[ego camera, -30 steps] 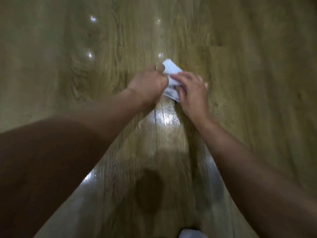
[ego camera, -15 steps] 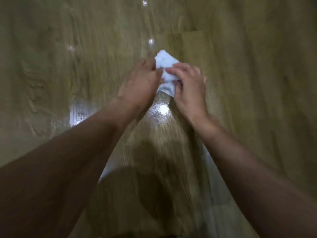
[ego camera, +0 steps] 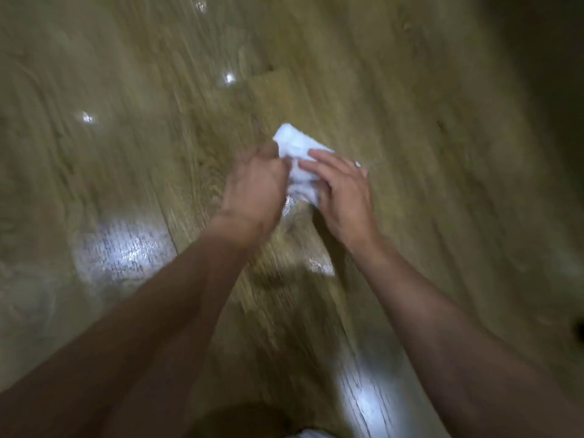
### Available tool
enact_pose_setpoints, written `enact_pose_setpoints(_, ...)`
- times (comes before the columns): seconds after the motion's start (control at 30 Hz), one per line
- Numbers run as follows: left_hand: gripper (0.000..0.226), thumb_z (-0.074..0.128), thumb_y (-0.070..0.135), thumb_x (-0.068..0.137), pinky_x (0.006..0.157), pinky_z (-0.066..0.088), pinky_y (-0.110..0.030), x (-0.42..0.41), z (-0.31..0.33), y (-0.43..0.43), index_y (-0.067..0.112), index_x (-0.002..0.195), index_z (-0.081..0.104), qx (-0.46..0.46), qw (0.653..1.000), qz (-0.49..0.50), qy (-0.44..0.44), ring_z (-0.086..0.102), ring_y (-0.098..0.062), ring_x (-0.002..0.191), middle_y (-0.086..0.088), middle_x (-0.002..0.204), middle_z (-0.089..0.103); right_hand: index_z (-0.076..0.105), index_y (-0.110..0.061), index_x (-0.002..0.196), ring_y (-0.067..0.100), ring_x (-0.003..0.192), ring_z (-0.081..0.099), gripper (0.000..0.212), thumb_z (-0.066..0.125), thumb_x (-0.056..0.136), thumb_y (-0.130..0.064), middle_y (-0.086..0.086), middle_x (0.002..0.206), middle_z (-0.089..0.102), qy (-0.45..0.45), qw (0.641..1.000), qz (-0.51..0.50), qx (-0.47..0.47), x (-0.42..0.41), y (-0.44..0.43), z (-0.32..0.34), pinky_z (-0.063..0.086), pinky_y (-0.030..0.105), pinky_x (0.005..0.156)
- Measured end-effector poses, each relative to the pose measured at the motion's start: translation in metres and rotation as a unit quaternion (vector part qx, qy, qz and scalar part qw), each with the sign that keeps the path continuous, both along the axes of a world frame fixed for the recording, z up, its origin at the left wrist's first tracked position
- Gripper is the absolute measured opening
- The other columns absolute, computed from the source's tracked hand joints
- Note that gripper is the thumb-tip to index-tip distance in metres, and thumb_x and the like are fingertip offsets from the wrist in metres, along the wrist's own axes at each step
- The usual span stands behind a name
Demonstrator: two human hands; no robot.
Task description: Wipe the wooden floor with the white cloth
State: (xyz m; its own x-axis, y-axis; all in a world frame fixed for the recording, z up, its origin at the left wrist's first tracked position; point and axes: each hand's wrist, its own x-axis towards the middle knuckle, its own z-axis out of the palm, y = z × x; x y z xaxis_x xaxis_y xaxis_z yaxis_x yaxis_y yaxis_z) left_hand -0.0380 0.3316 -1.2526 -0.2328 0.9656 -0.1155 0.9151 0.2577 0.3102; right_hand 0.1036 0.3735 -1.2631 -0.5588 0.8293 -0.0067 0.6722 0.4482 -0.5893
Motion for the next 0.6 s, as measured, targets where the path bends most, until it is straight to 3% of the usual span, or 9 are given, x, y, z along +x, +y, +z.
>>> enact_pose_setpoints(0.07,0.024,0.051,0.024,0.095,0.080,0.044,-0.039,0.021,0.001,-0.018,0.012,0.112,0.061,0.011,0.998,-0.034,-0.053,0.053,-0.033,0.103,-0.013,0.115,0.056,0.072,-0.021,0.107,0.018,0.118,0.057,0.044,0.040,0.084,-0.040,-0.001,0.125,0.064,-0.010,0.999,0.032,0.012,0.033,0.004,0.002,0.037,0.038,0.100)
enact_pose_setpoints(0.13,0.025,0.048,0.025,0.096,0.085,0.044,-0.039,0.039,-0.003,-0.006,0.012,0.114,0.059,0.018,0.996,-0.056,-0.063,0.050,-0.031,0.107,-0.013,0.118,0.053,0.071,-0.019,0.109,0.015,0.118,0.057,0.039,0.042,0.087,-0.034,0.001,0.126,0.064,-0.014,0.999,0.036,0.018,0.054,0.022,0.003,0.039,0.034,0.100)
enact_pose_setpoints(0.2,0.025,0.047,0.022,0.097,0.087,0.045,-0.039,0.045,-0.008,0.030,0.010,0.114,0.060,0.010,0.997,-0.027,-0.069,0.051,-0.031,0.108,-0.014,0.120,0.054,0.071,-0.015,0.110,0.015,0.119,0.057,0.033,0.048,0.088,-0.020,0.004,0.127,0.063,0.005,1.000,-0.015,0.003,0.051,0.044,0.002,0.040,0.028,0.102)
enact_pose_setpoints(0.3,0.024,0.049,0.016,0.094,0.082,0.048,-0.036,0.038,-0.010,0.072,0.009,0.113,0.064,-0.035,0.997,0.026,-0.061,0.059,-0.031,0.101,-0.015,0.112,0.062,0.070,-0.013,0.112,0.017,0.121,0.057,0.037,0.050,0.083,0.000,0.005,0.129,0.062,0.058,0.992,-0.102,-0.047,0.029,0.062,0.000,0.041,0.032,0.106)
enact_pose_setpoints(0.43,0.028,0.051,0.022,0.095,0.090,0.044,-0.036,0.051,-0.005,0.044,0.012,0.119,0.060,-0.007,0.998,-0.043,-0.048,0.049,-0.028,0.110,-0.011,0.120,0.055,0.072,-0.010,0.108,0.016,0.119,0.058,0.033,0.054,0.083,0.004,0.006,0.125,0.064,0.030,0.996,-0.073,-0.034,0.061,0.037,0.002,0.038,0.026,0.107)
enact_pose_setpoints(0.5,0.035,0.056,0.027,0.093,0.092,0.044,-0.037,0.077,-0.006,0.028,0.013,0.125,0.056,0.033,0.993,-0.091,-0.066,0.044,-0.025,0.112,-0.007,0.122,0.050,0.072,-0.011,0.105,0.016,0.116,0.059,0.033,0.054,0.083,0.005,0.004,0.124,0.065,0.015,0.997,-0.066,-0.026,0.093,0.039,0.004,0.041,0.031,0.107)
enact_pose_setpoints(0.57,0.033,0.054,0.026,0.094,0.087,0.044,-0.037,0.099,-0.015,0.047,0.014,0.125,0.054,0.061,0.991,-0.088,-0.081,0.044,-0.026,0.112,-0.007,0.122,0.049,0.072,-0.012,0.106,0.016,0.117,0.060,0.033,0.052,0.084,0.004,0.004,0.125,0.064,0.015,0.993,-0.108,-0.038,0.104,0.056,0.002,0.043,0.033,0.106)
enact_pose_setpoints(0.6,0.030,0.049,0.025,0.096,0.085,0.044,-0.038,0.106,-0.020,0.068,0.014,0.124,0.053,0.064,0.992,-0.060,-0.096,0.047,-0.028,0.111,-0.009,0.121,0.050,0.072,-0.014,0.106,0.016,0.115,0.061,0.034,0.050,0.084,0.000,0.004,0.124,0.065,0.022,0.989,-0.145,-0.037,0.100,0.068,0.000,0.042,0.027,0.104)
